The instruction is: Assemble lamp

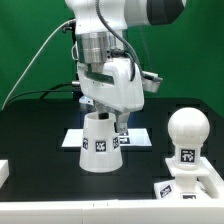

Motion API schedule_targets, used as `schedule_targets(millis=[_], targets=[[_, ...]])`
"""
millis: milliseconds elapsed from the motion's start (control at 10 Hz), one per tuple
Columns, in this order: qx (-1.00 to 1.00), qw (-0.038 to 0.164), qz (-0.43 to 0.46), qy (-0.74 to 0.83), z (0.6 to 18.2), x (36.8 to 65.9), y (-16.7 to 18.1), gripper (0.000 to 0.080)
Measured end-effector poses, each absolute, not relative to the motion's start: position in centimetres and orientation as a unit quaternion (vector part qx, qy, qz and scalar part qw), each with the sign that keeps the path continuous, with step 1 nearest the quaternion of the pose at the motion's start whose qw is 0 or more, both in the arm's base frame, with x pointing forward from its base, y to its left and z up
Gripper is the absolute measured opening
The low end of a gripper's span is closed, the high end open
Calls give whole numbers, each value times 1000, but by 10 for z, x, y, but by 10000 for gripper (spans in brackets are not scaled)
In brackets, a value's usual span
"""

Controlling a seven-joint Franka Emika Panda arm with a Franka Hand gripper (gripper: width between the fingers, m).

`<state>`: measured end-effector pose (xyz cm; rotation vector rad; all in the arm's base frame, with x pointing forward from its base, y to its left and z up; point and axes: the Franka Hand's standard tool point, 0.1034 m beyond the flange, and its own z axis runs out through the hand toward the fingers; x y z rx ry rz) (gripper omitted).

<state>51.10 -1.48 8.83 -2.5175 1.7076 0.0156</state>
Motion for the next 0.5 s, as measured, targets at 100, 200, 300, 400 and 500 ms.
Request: schedule_targets(millis=[100,200,300,400,500], targets=[[-827,50,5,561,88,511,-15,574],[-826,49,5,561,88,511,-15,425],[-826,49,6,561,88,511,-15,286],[-826,49,6,561,88,511,-15,150],[-826,49,6,561,87,510,-15,150]])
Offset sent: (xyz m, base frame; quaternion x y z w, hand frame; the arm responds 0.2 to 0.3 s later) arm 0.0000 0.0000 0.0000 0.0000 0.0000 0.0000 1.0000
